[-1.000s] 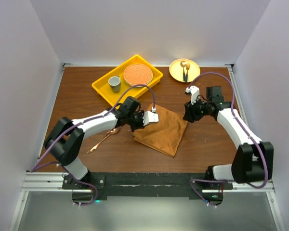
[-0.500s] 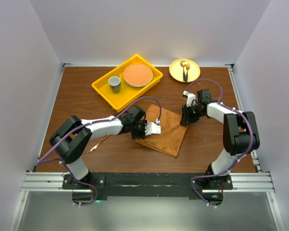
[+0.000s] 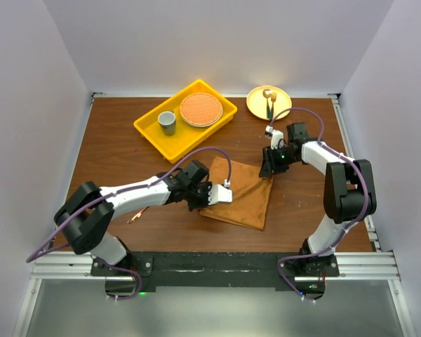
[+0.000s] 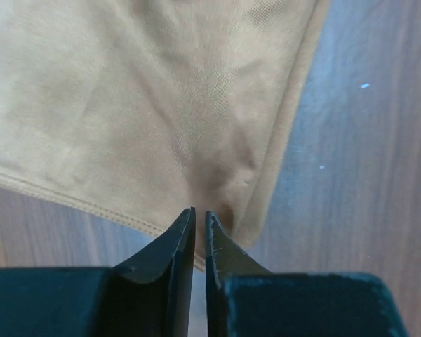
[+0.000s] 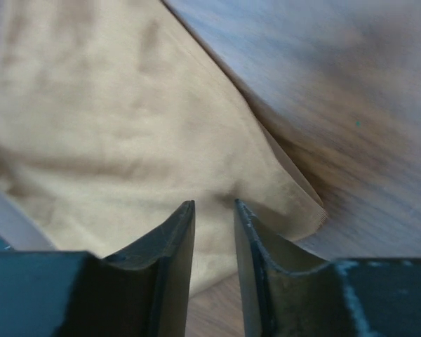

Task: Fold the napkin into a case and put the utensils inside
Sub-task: Smooth out the lower triangle-folded napkin at the center of the board.

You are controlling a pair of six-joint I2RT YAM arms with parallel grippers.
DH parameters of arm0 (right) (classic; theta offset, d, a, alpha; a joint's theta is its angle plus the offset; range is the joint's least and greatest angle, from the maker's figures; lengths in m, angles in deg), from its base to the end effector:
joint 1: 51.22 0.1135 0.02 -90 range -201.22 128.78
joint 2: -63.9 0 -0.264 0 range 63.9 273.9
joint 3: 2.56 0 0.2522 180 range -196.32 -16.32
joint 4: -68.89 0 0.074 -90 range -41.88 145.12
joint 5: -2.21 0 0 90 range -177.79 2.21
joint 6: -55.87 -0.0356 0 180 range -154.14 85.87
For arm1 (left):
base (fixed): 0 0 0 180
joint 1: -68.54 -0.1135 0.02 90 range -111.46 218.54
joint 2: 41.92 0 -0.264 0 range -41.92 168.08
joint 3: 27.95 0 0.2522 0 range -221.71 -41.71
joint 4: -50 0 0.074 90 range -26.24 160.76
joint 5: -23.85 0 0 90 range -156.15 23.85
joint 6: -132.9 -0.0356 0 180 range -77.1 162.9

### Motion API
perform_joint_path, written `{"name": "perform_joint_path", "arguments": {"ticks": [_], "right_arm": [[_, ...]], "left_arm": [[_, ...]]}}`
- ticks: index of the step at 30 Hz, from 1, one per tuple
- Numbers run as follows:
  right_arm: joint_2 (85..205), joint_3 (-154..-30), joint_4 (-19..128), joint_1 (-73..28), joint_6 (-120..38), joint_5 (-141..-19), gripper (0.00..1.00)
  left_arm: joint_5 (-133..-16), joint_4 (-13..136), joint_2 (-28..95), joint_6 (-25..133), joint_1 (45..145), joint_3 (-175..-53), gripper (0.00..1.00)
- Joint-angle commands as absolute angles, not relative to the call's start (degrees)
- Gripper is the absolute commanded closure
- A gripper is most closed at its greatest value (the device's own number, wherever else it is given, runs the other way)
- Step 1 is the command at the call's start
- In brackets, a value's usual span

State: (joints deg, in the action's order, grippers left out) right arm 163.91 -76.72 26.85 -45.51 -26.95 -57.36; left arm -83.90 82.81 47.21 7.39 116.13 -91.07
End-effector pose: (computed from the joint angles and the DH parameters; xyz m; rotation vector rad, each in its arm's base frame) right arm 0.3288 0.0510 0.1665 -0.4397 2.6313 0.7178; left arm 0.1933 -0.2277 0.1746 1.8046 1.8658 -0.4788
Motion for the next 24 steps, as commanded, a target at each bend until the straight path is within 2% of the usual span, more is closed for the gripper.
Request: {"name": "perform_joint_path", "arguments": {"ticks": [1,4,10,12,24], "right_arm": [[161.81,-83.90,19.99,-45.33,-24.29,-51.50,0.58],[161.37,-85.05,17.52,-45.33,-22.98,-50.88,0.53],[161.90,-85.14,15.14,-45.42,-22.53,-51.84,0.50],[162.51,-84.70,15.48,-45.42,-23.06,-52.81,0.50],[163.92,-84.52,15.57,-45.42,-23.50,-53.61,0.47]], "left_arm": [[-88.03,87.30,43.16,9.16,115.74,-93.82,0.77],[-89.43,90.73,43.43,5.92,114.60,-94.53,0.68],[-88.39,94.87,44.56,-4.11,114.51,-94.44,0.59],[-87.07,95.14,45.62,-6.04,114.51,-94.62,0.59],[-82.06,90.05,48.00,-9.39,115.39,-94.09,0.74]]}}
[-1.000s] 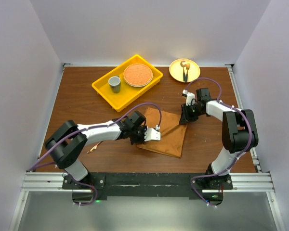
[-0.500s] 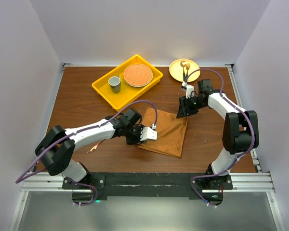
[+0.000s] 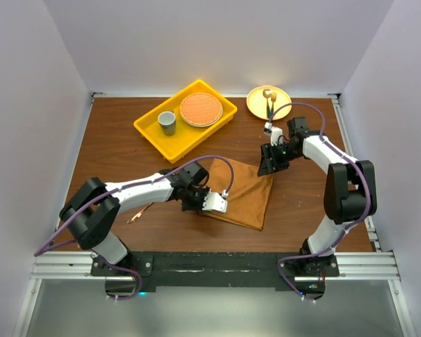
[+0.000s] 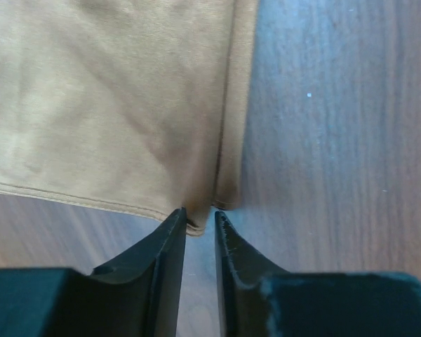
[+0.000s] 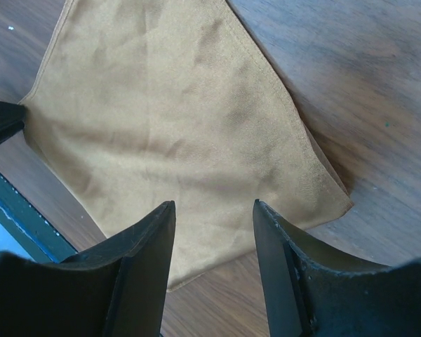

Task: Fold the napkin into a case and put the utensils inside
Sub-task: Smooth out the lower triangle-folded napkin at the center of the board.

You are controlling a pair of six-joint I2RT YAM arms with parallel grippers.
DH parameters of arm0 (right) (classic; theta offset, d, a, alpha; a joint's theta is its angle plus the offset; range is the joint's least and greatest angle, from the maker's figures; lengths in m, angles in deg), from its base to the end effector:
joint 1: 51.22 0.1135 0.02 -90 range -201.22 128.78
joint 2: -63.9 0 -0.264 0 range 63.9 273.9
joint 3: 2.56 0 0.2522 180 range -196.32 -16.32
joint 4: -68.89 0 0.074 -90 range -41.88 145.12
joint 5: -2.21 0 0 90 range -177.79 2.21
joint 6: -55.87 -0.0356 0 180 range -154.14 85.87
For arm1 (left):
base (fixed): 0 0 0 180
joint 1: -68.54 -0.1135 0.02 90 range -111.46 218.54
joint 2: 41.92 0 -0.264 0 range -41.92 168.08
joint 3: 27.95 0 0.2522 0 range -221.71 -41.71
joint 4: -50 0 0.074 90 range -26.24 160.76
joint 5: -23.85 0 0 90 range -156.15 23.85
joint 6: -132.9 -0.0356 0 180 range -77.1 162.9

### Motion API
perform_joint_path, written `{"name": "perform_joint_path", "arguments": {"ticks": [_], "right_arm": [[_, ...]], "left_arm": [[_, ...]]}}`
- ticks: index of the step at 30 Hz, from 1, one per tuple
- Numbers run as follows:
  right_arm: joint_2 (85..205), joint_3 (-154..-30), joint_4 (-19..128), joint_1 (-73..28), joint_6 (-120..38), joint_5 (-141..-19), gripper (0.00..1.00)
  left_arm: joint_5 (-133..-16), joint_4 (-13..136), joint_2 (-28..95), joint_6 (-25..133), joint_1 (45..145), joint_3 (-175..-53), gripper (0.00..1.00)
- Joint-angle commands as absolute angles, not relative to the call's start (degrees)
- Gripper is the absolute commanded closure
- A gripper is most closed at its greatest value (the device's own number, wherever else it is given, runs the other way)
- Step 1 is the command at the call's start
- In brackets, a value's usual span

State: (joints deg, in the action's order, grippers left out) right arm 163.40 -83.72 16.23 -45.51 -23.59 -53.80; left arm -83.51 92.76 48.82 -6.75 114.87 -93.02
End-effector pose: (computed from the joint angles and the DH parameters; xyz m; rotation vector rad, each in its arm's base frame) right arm 0.3330 0.0533 0.1966 -0.5145 2.6339 0.7995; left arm 0.1928 -0.2174 0.1678 2.0819 1.7683 -0.4016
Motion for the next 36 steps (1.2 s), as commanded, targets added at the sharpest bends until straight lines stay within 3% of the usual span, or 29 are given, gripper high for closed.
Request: {"name": "perform_joint_path", "arguments": {"ticks": [1,7,18,36], "right_arm": [[163.92,-84.61,15.66,-45.33,-23.67,-53.60,0.47],[164.18,-85.31,15.49,-45.42,-23.94,-53.52,0.47],[164.01,-86.37,15.49,-45.51,-25.17,-53.60,0.44],[165.41,-85.05,14.96,-45.51,-25.70,-56.06,0.41]], "left_arm": [[-81.97,89.70,47.91,-9.39,115.47,-94.09,0.79],[-82.76,89.52,45.63,-9.66,115.91,-94.09,1.00],[-89.44,96.28,40.79,-10.71,117.06,-96.55,1.00],[-90.67,93.74,43.25,-8.78,118.90,-90.84,0.98]]}}
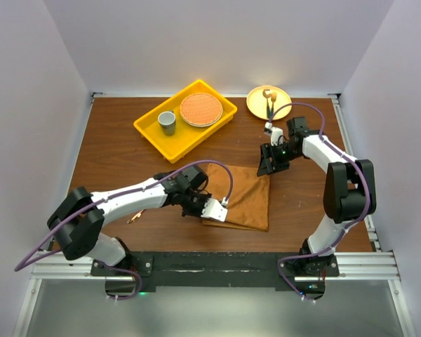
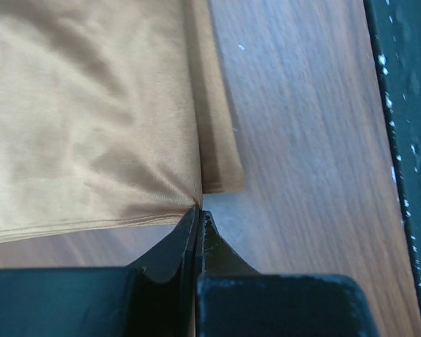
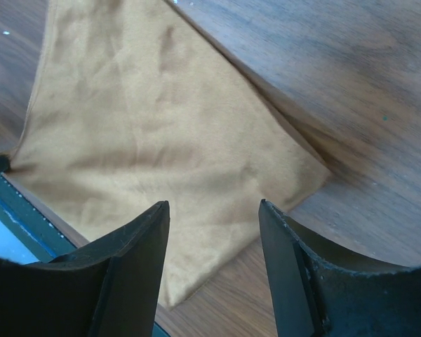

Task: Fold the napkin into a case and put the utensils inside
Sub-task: Smooth out the lower triangle-folded napkin at the center of the board, then pick up the lower triangle-folded napkin from the center of the board.

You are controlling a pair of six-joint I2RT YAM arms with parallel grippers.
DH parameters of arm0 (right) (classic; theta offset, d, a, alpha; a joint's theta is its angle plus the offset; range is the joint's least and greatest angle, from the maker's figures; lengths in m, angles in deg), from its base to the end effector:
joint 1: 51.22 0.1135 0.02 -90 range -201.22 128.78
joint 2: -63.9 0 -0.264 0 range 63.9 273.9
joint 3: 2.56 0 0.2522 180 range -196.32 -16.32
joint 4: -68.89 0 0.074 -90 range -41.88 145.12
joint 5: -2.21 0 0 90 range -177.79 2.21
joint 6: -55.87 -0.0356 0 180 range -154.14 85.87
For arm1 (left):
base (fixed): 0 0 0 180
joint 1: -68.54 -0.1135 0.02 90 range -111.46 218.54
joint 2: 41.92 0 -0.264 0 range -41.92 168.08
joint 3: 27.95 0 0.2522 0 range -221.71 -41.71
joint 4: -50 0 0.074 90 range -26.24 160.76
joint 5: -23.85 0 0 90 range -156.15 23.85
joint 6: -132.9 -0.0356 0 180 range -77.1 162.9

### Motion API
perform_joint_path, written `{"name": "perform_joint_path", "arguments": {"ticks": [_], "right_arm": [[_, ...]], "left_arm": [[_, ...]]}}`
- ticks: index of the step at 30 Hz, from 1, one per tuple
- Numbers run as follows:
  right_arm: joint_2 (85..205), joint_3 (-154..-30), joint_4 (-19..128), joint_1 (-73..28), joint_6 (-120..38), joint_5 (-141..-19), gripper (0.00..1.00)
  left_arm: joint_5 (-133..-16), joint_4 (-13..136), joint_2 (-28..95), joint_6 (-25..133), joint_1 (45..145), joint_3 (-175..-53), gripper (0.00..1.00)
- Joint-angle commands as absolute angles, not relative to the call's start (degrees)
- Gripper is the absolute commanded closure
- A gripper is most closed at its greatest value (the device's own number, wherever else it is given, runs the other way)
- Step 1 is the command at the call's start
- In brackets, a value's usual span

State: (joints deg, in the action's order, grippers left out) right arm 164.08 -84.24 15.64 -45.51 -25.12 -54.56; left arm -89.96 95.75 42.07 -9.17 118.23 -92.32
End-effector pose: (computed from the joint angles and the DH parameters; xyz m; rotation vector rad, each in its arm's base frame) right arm 0.3347 0.0531 0.1948 -0.4748 2.6642 0.7937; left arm 0.1665 -0.2185 0.1945 2.1361 1.5798 -0.5474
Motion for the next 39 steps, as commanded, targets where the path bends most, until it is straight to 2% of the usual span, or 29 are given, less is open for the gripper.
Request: {"name": "perform_joint_path", "arguments": {"ticks": [1,3,5,12,16,20,26,32,39], "right_arm": [[165.59,-85.14,14.87,-45.51,-25.87,-56.33,0.40],[165.59,-85.67,14.96,-45.42,-26.31,-56.86,0.38],[165.59,-86.28,15.05,-45.51,-26.66,-57.12,0.37],[167.07,-89.18,15.75,-48.22,-28.34,-57.91,0.32],[169.62,-91.90,15.22,-49.99,-26.23,-56.51,0.29],[173.84,-95.15,14.00,-50.34,-22.63,-54.41,0.32],[179.12,-96.39,12.67,-50.52,-20.51,-50.44,0.39],[181.49,-95.34,12.32,-51.05,-19.28,-50.27,0.48],[183.96,-96.92,8.98,-54.12,-17.79,-44.73,0.59]], "left_arm": [[-90.49,93.47,43.60,-8.52,119.08,-90.84,0.95],[-90.40,93.38,44.48,-8.34,119.34,-90.49,0.81],[-90.75,94.69,43.87,-8.87,119.34,-90.93,0.75],[-98.40,94.80,35.96,-2.29,113.64,-94.87,0.71],[-100.42,88.56,38.75,10.43,106.44,-98.21,0.64],[-99.55,84.00,42.36,16.25,103.96,-101.47,0.58],[-101.74,76.61,46.58,23.37,103.70,-103.14,0.60],[-101.66,76.77,49.49,23.57,103.70,-102.27,0.60],[-99.37,77.83,52.04,24.27,103.35,-102.26,0.61]]}}
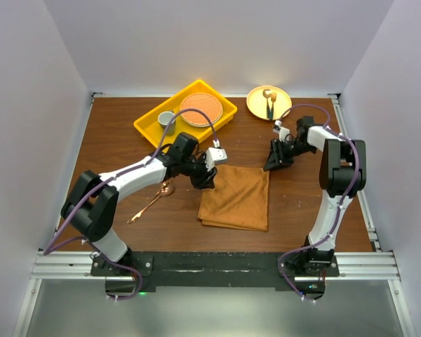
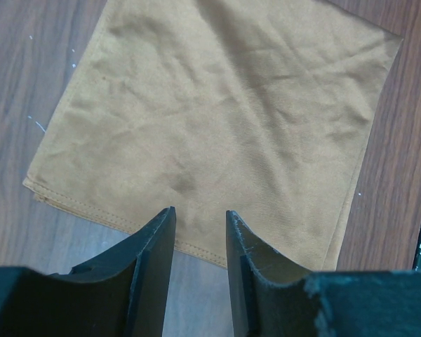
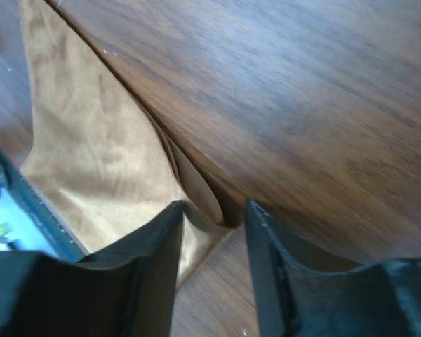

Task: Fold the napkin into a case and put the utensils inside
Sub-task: Pick up the lower triangle-folded napkin from the center of the board.

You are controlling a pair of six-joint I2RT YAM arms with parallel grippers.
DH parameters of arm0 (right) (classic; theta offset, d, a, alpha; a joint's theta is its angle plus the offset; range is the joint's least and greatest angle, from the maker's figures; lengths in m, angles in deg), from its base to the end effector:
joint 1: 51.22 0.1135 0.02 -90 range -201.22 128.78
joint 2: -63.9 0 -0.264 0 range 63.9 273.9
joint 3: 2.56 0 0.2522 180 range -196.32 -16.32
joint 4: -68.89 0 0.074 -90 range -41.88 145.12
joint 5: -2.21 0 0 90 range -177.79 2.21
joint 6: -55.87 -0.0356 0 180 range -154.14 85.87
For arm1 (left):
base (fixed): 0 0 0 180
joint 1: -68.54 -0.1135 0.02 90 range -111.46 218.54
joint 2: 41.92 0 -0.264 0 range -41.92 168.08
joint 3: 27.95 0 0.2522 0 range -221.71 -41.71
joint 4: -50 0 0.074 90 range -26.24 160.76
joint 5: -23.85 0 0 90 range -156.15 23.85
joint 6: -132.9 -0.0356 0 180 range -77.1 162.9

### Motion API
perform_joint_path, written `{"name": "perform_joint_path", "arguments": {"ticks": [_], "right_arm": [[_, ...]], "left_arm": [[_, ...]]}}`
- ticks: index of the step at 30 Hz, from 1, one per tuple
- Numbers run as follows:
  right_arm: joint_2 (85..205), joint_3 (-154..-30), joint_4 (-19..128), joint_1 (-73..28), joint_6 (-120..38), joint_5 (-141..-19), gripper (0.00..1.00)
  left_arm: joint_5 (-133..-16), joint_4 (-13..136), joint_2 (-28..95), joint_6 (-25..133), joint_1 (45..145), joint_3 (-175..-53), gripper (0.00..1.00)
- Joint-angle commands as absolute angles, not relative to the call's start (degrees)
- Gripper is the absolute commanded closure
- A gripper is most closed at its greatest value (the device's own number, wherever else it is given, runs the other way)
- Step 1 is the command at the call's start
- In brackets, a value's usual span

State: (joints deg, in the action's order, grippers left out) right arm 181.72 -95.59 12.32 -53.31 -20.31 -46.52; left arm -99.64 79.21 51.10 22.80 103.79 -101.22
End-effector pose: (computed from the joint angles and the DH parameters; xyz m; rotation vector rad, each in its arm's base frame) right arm 0.3879 0.0093 0.1416 -0.3561 2.7071 0.9894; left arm 0.2658 -0.2119 0.2137 1.3450 1.9866 -0.8286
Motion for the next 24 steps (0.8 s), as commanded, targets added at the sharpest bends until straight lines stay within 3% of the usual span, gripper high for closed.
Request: {"name": "perform_joint_path", "arguments": {"ticks": [1,8,13,24], "right_arm": [[184.05,-97.09,8.81,-54.21,-17.79,-44.12,0.60],[184.13,-98.32,5.56,-54.21,-15.60,-39.55,0.79],[182.56,-98.33,3.89,-54.30,-13.22,-37.00,1.00],[174.57,-95.78,2.38,-51.66,-1.44,-39.62,1.00]], "left_arm": [[-99.28,77.91,52.21,24.18,103.17,-102.53,0.61],[-98.58,79.14,53.09,23.83,101.77,-104.11,0.61],[-98.23,79.58,52.66,24.62,99.83,-104.29,0.61],[-95.59,80.20,50.02,27.43,96.32,-103.76,0.57]]}}
